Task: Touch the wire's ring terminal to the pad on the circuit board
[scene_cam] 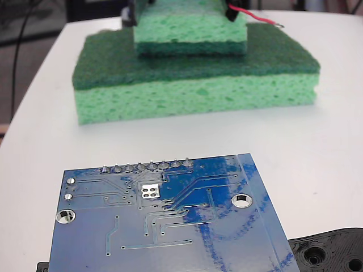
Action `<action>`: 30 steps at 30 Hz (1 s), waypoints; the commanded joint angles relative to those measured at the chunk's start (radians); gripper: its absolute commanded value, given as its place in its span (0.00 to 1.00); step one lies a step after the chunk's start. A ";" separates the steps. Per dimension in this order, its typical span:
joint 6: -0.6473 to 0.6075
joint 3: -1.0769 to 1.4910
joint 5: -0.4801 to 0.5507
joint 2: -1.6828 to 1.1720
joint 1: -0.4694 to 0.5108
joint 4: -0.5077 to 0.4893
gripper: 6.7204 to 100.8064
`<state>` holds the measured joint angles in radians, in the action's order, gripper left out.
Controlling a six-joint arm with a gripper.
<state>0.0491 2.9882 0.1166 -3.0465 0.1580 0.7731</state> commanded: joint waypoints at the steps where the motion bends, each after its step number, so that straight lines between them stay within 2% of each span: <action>1: 0.006 -0.034 -0.018 0.032 -0.003 -0.014 0.99; 6: 0.028 -0.158 -0.055 0.224 -0.012 -0.048 0.99; 12: 0.040 -0.319 -0.103 0.351 -0.034 -0.035 0.99; 19: 0.044 -0.454 -0.104 0.494 -0.023 -0.046 0.99; 30: 0.080 -0.588 -0.061 0.792 0.029 -0.199 0.99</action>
<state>0.1289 2.4083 0.0491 -2.2503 0.1825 0.5737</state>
